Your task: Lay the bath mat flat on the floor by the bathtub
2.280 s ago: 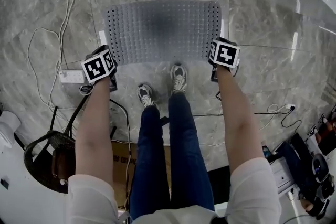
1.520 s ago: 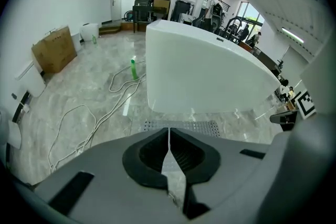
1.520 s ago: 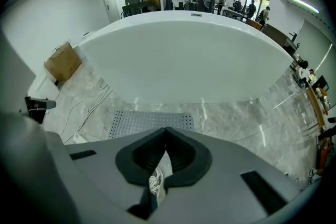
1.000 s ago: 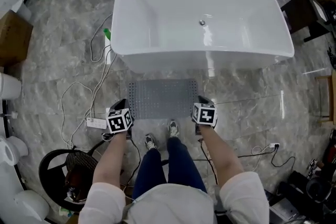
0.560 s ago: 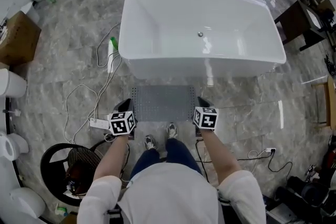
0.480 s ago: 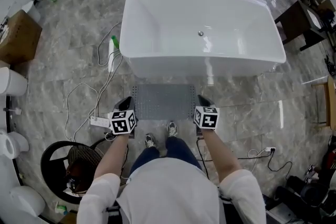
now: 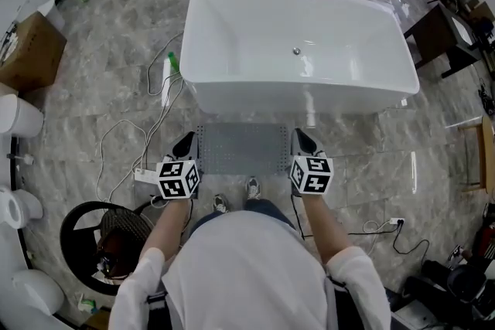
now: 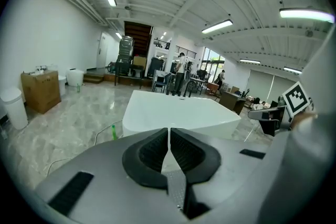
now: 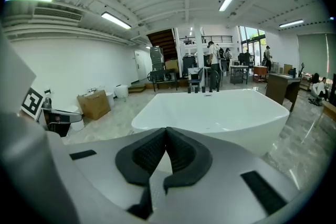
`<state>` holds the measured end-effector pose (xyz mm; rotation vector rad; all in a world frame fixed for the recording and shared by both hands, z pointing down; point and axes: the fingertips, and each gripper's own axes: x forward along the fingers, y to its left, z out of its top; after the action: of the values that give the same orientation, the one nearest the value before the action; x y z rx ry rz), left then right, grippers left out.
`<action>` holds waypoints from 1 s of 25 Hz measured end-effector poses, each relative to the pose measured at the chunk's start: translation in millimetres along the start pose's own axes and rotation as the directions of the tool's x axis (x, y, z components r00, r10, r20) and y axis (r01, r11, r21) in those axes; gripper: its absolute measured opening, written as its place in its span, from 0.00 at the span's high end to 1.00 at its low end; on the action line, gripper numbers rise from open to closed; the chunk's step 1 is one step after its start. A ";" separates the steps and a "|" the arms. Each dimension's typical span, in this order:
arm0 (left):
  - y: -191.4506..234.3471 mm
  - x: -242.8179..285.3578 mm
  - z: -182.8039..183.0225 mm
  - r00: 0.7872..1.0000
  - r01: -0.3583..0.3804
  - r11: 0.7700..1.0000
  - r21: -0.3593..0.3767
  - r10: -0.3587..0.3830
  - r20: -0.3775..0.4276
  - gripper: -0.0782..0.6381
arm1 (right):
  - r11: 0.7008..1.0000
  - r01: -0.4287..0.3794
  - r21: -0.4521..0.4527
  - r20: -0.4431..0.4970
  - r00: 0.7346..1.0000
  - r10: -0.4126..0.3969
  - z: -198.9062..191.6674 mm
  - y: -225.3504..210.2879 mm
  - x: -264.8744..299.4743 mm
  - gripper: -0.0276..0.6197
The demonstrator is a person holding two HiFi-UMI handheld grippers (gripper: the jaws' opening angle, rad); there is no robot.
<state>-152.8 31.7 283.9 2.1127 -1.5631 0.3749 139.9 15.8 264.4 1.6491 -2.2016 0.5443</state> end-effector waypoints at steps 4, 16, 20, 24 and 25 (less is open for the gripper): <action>-11.6 -5.9 24.5 0.998 0.033 0.999 0.036 -0.035 0.055 0.83 | 1.000 -0.014 -0.009 0.062 0.998 0.015 23.3 7.5 -11.7 0.91; -36.5 -39.9 87.3 0.968 0.110 0.991 0.080 -0.125 0.216 0.83 | 0.998 -0.049 -0.035 0.246 0.968 0.056 88.7 28.6 -48.9 0.91; -37.3 -55.2 102.3 0.952 0.128 0.990 0.064 -0.141 0.271 0.83 | 0.996 -0.080 -0.026 0.299 0.951 0.084 105.1 38.2 -59.6 0.91; -44.4 -70.0 123.3 0.929 0.159 0.985 0.067 -0.172 0.329 0.83 | 0.995 -0.096 -0.018 0.345 0.934 0.096 122.1 41.7 -70.3 0.91; -45.8 -72.4 127.2 0.924 0.165 0.984 0.073 -0.180 0.336 0.83 | 0.996 -0.092 -0.023 0.352 0.931 0.094 125.4 42.1 -72.4 0.91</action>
<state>-139.8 34.1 131.1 2.4269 -1.5415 -0.0246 114.4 25.3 116.2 1.7592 -2.5409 0.2781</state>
